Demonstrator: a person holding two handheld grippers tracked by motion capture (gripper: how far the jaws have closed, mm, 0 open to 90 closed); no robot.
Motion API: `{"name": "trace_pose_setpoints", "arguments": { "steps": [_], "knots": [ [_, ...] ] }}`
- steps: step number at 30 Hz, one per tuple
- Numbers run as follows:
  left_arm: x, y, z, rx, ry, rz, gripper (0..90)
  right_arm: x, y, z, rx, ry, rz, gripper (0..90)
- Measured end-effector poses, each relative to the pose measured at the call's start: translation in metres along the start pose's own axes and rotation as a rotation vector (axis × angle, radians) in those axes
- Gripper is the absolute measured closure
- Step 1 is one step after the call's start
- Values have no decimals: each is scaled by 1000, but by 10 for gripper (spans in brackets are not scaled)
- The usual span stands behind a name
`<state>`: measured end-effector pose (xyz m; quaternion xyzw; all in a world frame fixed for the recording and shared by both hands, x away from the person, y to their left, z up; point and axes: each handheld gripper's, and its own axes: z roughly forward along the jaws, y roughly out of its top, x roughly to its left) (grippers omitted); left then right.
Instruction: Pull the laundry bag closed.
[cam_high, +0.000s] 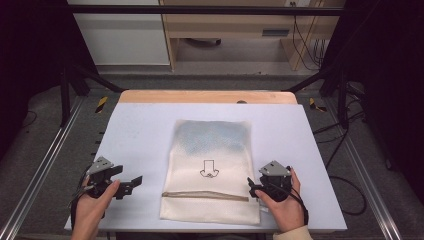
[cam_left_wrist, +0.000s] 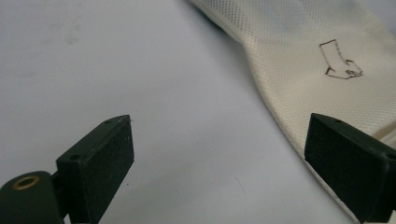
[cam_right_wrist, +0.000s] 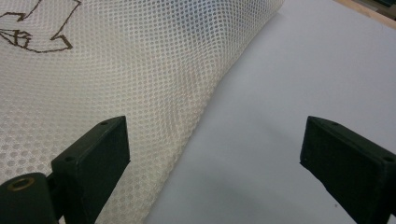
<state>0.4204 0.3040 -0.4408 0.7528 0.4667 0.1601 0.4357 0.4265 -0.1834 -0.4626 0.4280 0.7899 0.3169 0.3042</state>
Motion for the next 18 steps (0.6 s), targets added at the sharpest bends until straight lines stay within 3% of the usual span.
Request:
{"name": "trace_pose_setpoints", "arguments": {
  "steps": [6, 10, 12, 13, 18],
  "knots": [
    [-9, -8, -6, 22, -36, 19, 63, 6, 1, -1, 12, 3, -25, 101],
    [-11, -15, -14, -27, 26, 38, 63, 12, 2, -4, 15, 20, -56, 117],
    [-10, -15, -15, -43, 32, 31, 63, 13, 3, -4, 16, 25, -57, 129],
    [-8, -14, -13, -61, 36, 22, 64, 16, 4, -5, 23, 56, -61, 141],
    [-4, -11, -8, -64, 44, 20, 71, 25, 10, -6, 32, 92, -83, 153]
  ]
}}
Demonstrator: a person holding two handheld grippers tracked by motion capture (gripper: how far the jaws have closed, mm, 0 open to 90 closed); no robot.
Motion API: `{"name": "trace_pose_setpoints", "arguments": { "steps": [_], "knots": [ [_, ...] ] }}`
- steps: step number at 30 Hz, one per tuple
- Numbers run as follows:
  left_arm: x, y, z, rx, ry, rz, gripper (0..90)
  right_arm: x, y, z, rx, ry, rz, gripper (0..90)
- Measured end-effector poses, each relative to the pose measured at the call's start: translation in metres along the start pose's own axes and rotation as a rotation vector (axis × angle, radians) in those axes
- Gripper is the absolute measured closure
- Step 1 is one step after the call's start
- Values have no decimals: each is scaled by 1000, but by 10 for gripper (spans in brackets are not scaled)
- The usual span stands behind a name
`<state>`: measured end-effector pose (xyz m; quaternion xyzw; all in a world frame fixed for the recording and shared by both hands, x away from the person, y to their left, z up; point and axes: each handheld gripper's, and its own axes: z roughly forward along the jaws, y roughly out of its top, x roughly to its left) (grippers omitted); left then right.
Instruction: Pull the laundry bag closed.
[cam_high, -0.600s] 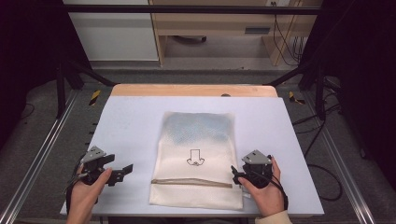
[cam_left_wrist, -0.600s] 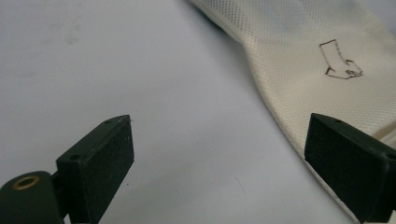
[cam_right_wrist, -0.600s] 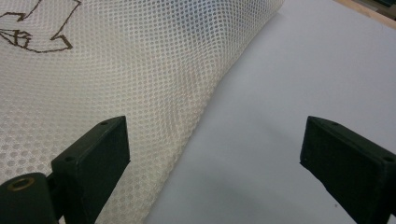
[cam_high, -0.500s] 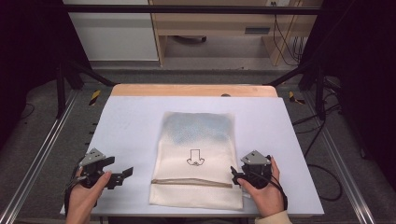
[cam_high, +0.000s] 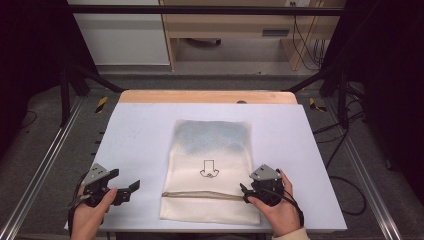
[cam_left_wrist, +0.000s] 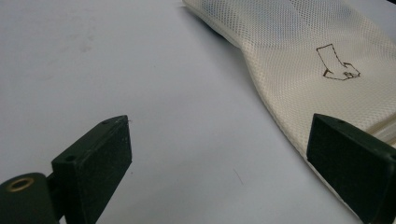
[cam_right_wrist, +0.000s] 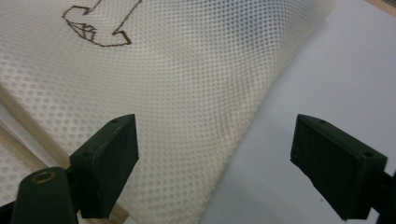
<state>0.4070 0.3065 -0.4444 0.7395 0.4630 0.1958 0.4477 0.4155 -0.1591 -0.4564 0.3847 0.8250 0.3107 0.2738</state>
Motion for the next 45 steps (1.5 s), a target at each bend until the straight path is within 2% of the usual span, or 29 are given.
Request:
{"name": "trace_pose_setpoints", "arguments": {
  "steps": [1, 6, 7, 10, 13, 14, 17, 19, 23, 29, 34, 39, 42, 44, 45],
  "knots": [
    [1, 1, 0, 6, 14, 6, 72, 4, 4, 0, -8, 7, -15, 153],
    [2, -1, -3, 8, 20, 1, 72, 11, 14, -1, 6, 39, -47, 158],
    [2, -1, -4, 13, 16, 0, 72, 13, 21, -3, 9, 48, -63, 164],
    [3, -1, -4, 23, 21, -9, 73, 15, 30, -3, 22, 78, -63, 193],
    [5, -2, -5, 28, 26, -13, 72, 18, 35, -1, 49, 100, -74, 220],
    [7, -3, -5, 29, 30, -23, 72, 22, 39, 1, 72, 120, -89, 231],
    [8, -5, -5, 35, 33, -32, 72, 27, 43, 3, 78, 139, -103, 244],
    [9, -6, -6, 34, 36, -30, 72, 36, 50, 6, 95, 170, -138, 266],
    [10, -5, -5, 34, 39, -31, 72, 44, 58, 7, 100, 202, -168, 299],
    [9, -5, -6, 48, 47, -18, 72, 53, 69, 8, 101, 225, -199, 337],
    [11, -5, -7, 56, 51, -19, 73, 65, 86, 7, 99, 285, -238, 387],
    [11, -5, -9, 53, 48, -18, 73, 74, 97, 10, 113, 318, -281, 426],
    [9, -6, -12, 54, 46, -16, 73, 77, 101, 11, 113, 329, -290, 442],
    [8, -7, -14, 59, 48, -7, 77, 83, 104, 12, 120, 353, -301, 498],
    [6, -9, -17, 47, 56, 2, 77, 84, 105, 13, 119, 362, -305, 515]
  ]
}}
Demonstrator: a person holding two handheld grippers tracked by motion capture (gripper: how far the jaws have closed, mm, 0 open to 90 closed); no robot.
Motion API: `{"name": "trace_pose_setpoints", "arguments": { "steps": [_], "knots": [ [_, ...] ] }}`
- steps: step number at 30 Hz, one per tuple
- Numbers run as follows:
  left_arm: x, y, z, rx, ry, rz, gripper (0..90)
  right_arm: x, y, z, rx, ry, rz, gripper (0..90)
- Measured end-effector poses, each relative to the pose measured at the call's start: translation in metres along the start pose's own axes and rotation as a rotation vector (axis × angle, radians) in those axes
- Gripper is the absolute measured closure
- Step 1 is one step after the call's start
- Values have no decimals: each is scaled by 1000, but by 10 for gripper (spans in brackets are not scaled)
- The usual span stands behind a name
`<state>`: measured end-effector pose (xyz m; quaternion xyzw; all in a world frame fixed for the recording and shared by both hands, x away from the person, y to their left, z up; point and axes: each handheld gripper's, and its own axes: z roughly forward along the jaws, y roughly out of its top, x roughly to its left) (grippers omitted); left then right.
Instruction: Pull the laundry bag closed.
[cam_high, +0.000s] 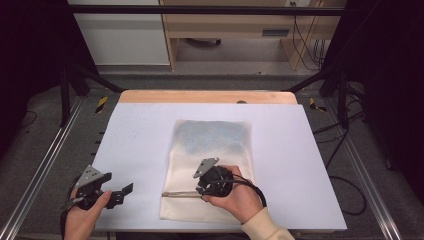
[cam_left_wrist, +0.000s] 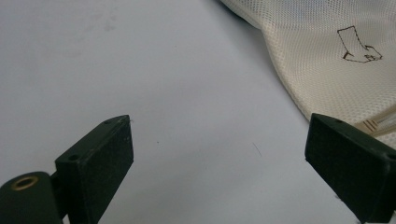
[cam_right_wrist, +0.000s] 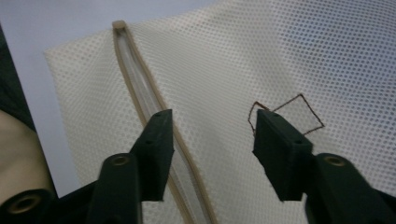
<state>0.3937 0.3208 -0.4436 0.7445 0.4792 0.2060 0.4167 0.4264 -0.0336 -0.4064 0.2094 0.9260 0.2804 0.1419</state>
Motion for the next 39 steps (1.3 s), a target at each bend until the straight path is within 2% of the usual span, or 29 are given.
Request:
{"name": "trace_pose_setpoints", "arguments": {
  "steps": [3, 5, 10, 11, 13, 18, 19, 22, 27, 33, 39],
  "knots": [
    [0, -2, -4, -14, 9, 8, 72, 3, 3, 2, -2, 10, -12, 532],
    [3, -3, -8, -27, 24, 9, 72, 7, 8, 5, -7, 25, -19, 577],
    [9, -1, -8, -25, 29, 6, 71, 11, 17, 10, -14, 48, -35, 633],
    [11, -1, -7, -20, 28, -2, 73, 13, 22, 13, -17, 64, -46, 672],
    [14, -1, -7, -19, 23, -17, 75, 14, 24, 14, -18, 67, -49, 686],
    [14, 0, -7, -9, 11, -16, 79, 20, 35, 20, -24, 101, -76, 744],
    [14, 0, -7, -8, 7, -16, 80, 23, 40, 24, -31, 128, -86, 757],
    [12, 1, -7, -2, 4, -3, 80, 28, 46, 30, -26, 146, -106, 765],
    [12, 1, -7, -4, 0, -5, 80, 35, 54, 42, -6, 181, -123, 752],
    [11, 2, -7, -17, -3, -8, 80, 39, 61, 56, 17, 218, -111, 728],
    [10, 2, -7, -13, -13, -10, 80, 41, 66, 69, 33, 227, -110, 714]
  ]
}}
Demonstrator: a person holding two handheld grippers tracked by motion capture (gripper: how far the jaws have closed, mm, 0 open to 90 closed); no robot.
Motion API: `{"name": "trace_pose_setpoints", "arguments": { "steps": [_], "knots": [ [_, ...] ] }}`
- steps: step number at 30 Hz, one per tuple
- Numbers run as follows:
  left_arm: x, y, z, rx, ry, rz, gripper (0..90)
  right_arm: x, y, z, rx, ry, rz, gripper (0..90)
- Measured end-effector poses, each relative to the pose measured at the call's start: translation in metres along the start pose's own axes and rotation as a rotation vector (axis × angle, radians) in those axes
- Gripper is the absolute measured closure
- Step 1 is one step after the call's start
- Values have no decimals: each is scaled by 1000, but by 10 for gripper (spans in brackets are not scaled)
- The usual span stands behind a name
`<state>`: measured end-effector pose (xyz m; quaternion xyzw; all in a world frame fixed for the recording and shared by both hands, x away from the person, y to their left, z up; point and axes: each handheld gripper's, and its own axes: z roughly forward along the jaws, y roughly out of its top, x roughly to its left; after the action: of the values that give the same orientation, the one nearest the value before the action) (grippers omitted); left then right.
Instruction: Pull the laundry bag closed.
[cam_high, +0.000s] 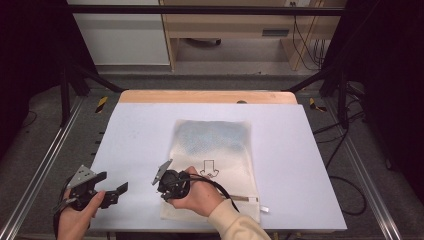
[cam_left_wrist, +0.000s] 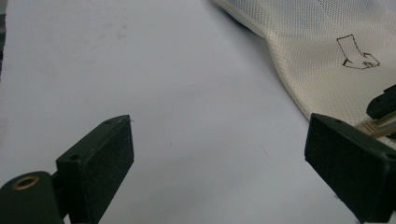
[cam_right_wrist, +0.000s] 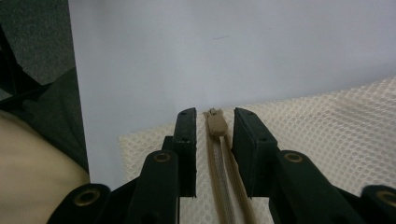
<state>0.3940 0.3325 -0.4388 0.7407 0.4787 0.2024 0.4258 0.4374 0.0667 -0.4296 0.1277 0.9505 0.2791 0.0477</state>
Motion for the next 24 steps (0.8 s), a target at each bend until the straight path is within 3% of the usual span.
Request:
{"name": "trace_pose_setpoints", "arguments": {
  "steps": [5, 9, 12, 15, 17, 19, 20, 24],
  "knots": [
    [-1, 0, 0, 4, -7, 1, 80, -3, 2, 7, 22, 8, 2, 719],
    [-4, 1, 1, 12, -23, 3, 82, -4, 2, 11, 31, 16, -2, 807],
    [-8, 1, 0, 23, -54, 4, 92, -5, 2, 11, 46, 24, -8, 817],
    [-14, 2, -1, 28, -81, 16, 102, -8, 1, 2, -5, 42, 10, 817],
    [-19, 3, -1, 33, -100, 27, 110, -8, 1, 0, -13, 42, 11, 817],
    [-28, 3, 0, 36, -154, 28, 117, -8, 2, -6, -24, 45, 7, 818],
    [-28, 3, 0, 36, -154, 28, 120, -8, 2, -7, -31, 45, 4, 818],
    [-45, 4, 6, 67, -210, 70, 132, -8, 3, -11, -39, 49, -2, 818]
  ]
}}
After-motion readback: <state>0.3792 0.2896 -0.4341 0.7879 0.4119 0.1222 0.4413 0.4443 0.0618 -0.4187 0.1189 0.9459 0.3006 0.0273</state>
